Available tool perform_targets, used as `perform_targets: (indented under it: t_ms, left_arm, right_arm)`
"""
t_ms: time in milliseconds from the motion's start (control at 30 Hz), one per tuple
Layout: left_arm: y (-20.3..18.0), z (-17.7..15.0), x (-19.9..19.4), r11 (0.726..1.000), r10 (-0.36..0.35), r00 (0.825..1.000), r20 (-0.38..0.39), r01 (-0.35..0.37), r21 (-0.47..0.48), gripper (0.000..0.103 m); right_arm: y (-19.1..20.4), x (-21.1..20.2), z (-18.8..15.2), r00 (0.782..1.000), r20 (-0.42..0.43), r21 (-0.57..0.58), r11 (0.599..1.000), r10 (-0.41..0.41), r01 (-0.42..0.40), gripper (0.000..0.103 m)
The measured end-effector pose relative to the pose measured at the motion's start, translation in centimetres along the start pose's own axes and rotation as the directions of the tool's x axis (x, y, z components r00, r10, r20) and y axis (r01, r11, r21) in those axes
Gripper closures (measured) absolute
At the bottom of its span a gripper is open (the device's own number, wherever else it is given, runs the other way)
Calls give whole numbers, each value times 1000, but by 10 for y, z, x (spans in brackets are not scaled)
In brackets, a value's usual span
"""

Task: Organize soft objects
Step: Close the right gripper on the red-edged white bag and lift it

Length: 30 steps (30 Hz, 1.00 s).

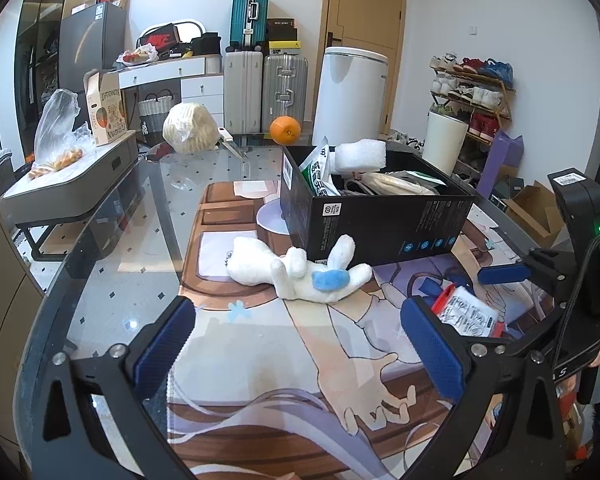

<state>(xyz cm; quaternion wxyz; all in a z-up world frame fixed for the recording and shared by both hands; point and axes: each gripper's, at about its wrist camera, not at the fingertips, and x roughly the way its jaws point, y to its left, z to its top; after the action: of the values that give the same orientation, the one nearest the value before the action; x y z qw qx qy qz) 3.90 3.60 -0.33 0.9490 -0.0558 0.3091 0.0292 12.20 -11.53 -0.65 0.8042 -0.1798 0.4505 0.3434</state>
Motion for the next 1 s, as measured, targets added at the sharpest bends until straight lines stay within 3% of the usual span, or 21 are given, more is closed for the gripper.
perform_targets:
  t_ms: [267, 1000]
  left_arm:
    - [-2, 9, 19, 1000, 23, 999, -46, -23, -3, 0]
    - [-1, 30, 51, 999, 24, 990, -142, -18, 46, 0]
  right_arm:
    - [-6, -10, -11, 999, -12, -45, 998, 41, -42, 1]
    - [-17, -1, -13, 1000, -17, -26, 1000, 12, -12, 1]
